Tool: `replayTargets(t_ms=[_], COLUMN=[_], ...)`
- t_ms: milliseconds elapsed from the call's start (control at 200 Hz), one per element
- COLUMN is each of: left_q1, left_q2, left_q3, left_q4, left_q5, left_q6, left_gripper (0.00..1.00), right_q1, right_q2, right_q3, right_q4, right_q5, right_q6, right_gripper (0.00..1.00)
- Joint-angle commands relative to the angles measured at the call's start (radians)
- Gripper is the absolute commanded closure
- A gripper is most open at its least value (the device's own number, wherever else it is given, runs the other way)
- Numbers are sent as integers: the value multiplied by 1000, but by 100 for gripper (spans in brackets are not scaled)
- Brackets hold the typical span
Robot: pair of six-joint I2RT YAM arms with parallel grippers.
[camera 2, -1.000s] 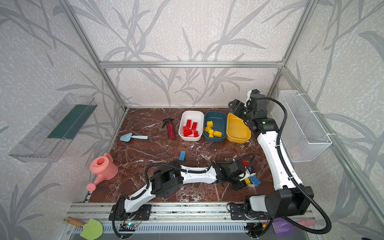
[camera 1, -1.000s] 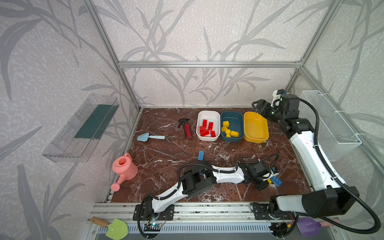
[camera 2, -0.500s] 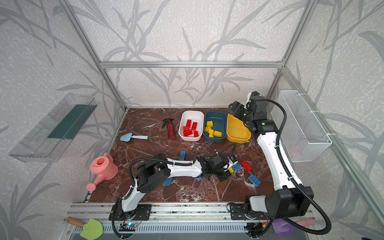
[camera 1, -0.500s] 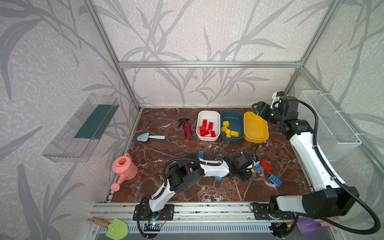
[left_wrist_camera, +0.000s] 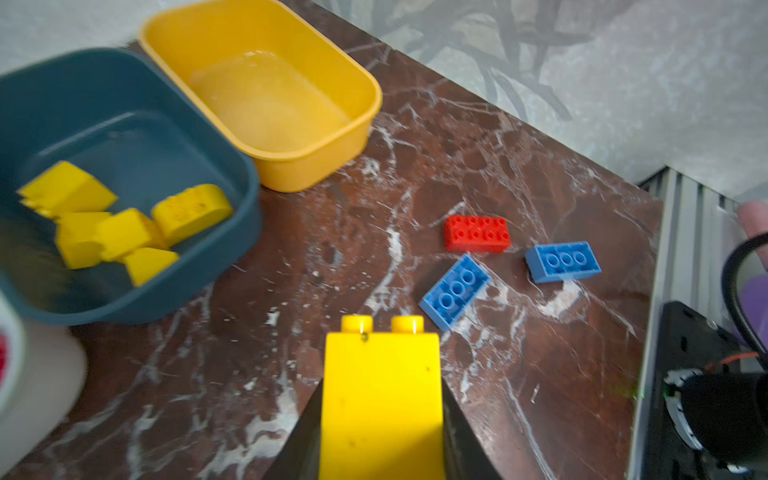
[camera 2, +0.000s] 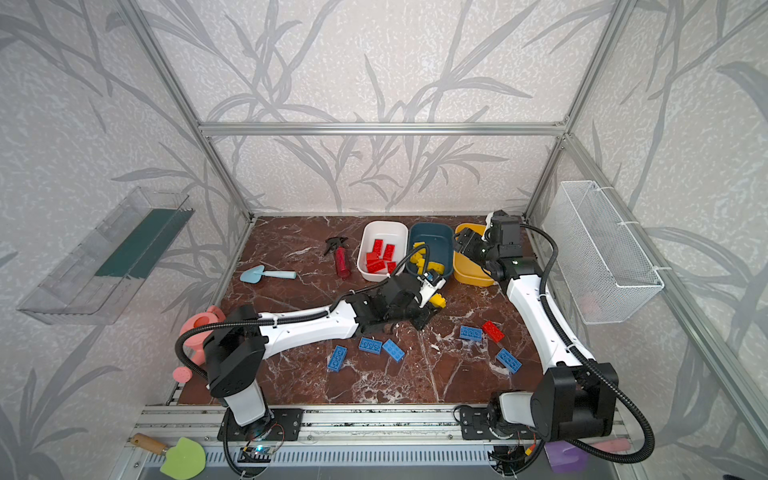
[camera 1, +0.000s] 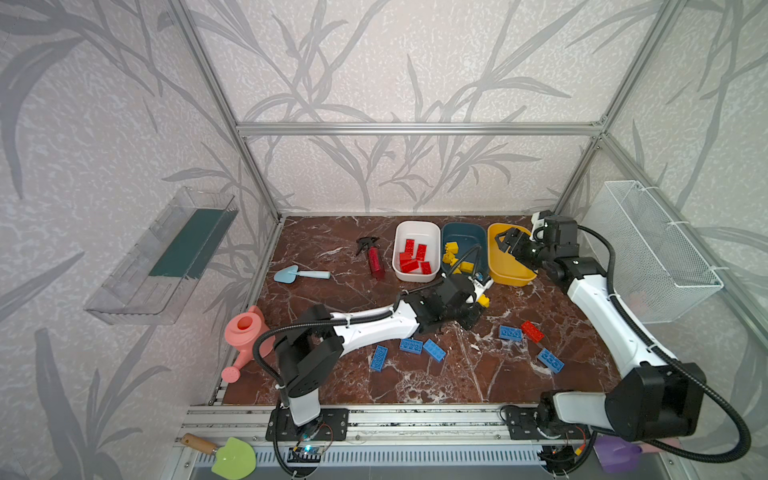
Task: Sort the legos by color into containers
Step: 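Carry yellow brick with left gripper over teal bin while right gripper descends toward bricks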
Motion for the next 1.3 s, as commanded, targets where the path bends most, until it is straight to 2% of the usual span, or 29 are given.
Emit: replayTargets(t_ms=[0, 165, 295, 320, 385, 500, 695, 875, 990, 1095, 1205, 1295], left_q1=[59, 164, 213, 221, 239, 256, 274, 279, 279, 280, 282, 283], left_q2=[-26, 27, 150, 178, 252, 372, 538, 680, 774, 812, 825, 814], left_q3=[42, 166, 317, 350, 436, 585, 796, 956, 1111, 1162, 1188, 1189], left_q4=[-82, -145, -205, -219, -250, -306, -370, -414, -497, -511, -528, -541], left_q5=[-52, -9, 2, 9, 30, 42, 58, 101, 109, 103, 95, 75], left_q6=[-8, -18, -13, -12, -9, -2, -17, -19, -28, -38, -34, -34], left_gripper=[70, 70, 70, 70, 70, 70, 70, 70, 69, 68, 63, 48], right_q1=[-3, -3, -3, -3, -3, 0, 5, 13, 22, 22, 24, 23], right_q2=[-54, -110, -169, -182, -208, -253, -336, -393, -436, -451, -458, -458], right_q3=[-60, -179, -275, -291, -328, -388, -430, -460, -469, -468, -466, -459], right_q4=[50, 65, 68, 63, 62, 43, -78, -176, -236, -282, -312, -337], right_q5=[-8, 33, 58, 59, 25, -17, 48, 36, 78, 117, 156, 201], right_q6=[2, -9, 3, 37, 49, 27, -63, -81, -95, -105, -92, -82], right_gripper=[17, 17, 18, 18, 20, 21, 21, 20, 19, 17, 15, 13])
